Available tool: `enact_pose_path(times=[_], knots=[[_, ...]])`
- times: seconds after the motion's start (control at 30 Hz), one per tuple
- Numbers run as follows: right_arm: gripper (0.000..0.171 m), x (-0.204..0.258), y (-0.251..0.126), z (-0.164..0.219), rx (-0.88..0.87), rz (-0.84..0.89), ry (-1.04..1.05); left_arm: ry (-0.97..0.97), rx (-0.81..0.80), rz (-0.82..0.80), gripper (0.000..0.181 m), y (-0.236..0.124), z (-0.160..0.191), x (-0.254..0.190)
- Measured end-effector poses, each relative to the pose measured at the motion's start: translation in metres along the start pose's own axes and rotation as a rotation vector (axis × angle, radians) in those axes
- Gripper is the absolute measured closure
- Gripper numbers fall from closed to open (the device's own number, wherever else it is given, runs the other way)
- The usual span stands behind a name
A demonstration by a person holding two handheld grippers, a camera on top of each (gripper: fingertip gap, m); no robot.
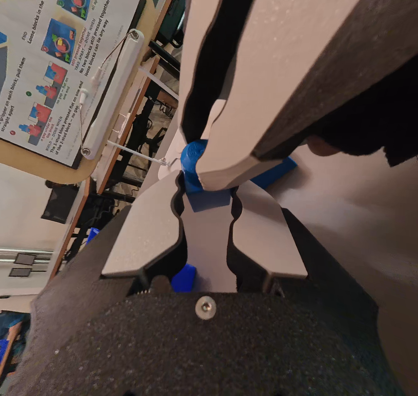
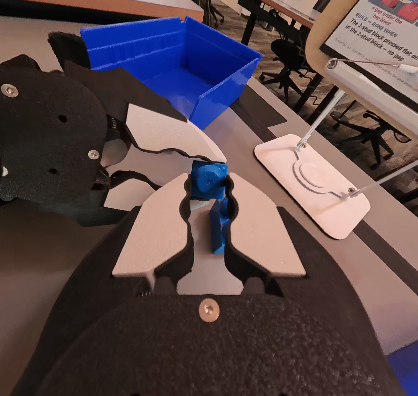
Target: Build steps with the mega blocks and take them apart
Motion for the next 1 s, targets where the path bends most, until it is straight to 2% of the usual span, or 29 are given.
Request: enact_pose_path(times=[0.43, 0.73, 0.87, 1.0], knots=[[0.144, -0.01, -0.005, 0.005, 0.126, -0.099, 0.054, 0.156, 0.001, -0.05, 0.144, -0.002, -0.002, -0.006], [0.143, -0.016, -0.005, 0.012, 0.152, -0.179, 0.124, 0.305, -0.005, -0.101, 0.144, -0.003, -0.003, -0.012], [0.143, -0.017, -0.006, 0.01, 0.133, -0.182, 0.136, 0.268, -0.021, -0.085, 0.144, -0.003, -0.003, -0.011], [0.144, -0.022, -0.014, 0.003, 0.097, -0.208, 0.166, 0.072, -0.098, -0.045, 0.138, -0.008, -0.005, 0.001]])
Point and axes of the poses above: each gripper's, where its closed fingertips meet, y out along the fingers, z out of its underside, x = y × z across the jaws, the point moved 8 cm from there along -y, back along the fingers, and after that the axes turned 3 degrees about -z, right-handed, at the moved point
